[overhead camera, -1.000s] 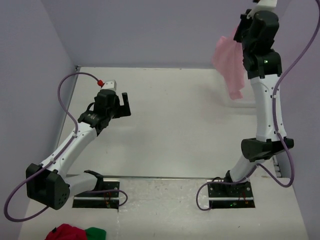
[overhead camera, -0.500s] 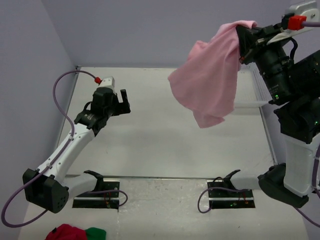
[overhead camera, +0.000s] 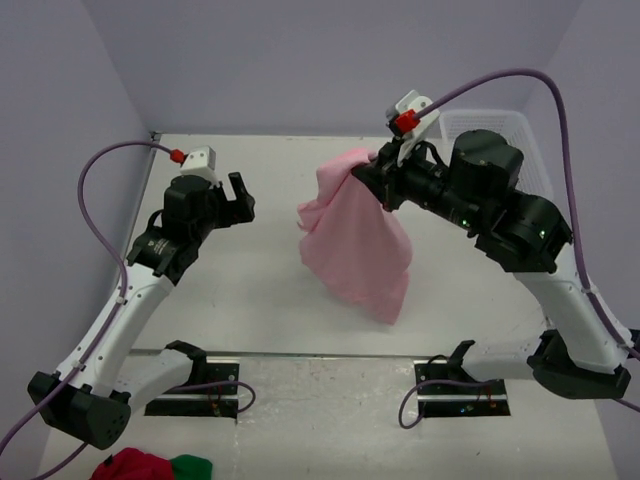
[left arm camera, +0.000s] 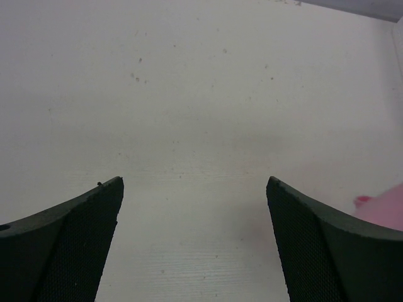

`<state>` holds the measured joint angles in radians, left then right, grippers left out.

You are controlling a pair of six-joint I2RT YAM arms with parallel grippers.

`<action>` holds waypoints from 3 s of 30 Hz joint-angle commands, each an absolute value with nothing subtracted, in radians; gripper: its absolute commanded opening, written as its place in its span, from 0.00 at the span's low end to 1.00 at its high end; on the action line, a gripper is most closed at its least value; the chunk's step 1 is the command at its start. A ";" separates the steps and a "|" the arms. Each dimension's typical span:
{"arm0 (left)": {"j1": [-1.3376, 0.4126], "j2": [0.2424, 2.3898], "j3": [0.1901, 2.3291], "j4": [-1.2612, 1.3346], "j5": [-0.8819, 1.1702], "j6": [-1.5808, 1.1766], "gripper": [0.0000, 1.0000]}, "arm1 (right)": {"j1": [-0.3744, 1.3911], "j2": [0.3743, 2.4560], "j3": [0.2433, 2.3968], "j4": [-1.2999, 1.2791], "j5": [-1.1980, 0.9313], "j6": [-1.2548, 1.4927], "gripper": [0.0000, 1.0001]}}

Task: Fold and stack the t-shirts
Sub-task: Move the tshirt to the center of the board, then flatten out the tshirt

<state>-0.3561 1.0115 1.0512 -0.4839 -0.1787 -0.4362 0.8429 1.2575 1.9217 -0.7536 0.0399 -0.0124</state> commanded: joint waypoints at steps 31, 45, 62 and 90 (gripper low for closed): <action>-0.423 1.362 0.968 -0.309 0.360 -0.494 0.84 | 0.529 1.758 1.814 -0.704 0.355 0.162 0.64; -0.557 1.380 0.756 -0.186 0.330 -0.617 0.65 | 0.489 1.553 1.563 -0.640 0.341 0.190 0.64; -0.588 1.586 0.807 -0.134 0.241 -0.601 0.62 | 0.454 1.489 1.436 -0.583 0.316 0.195 0.64; -0.588 1.310 0.859 -0.348 0.166 -0.580 0.00 | 0.313 1.982 1.778 -0.640 0.006 0.198 0.63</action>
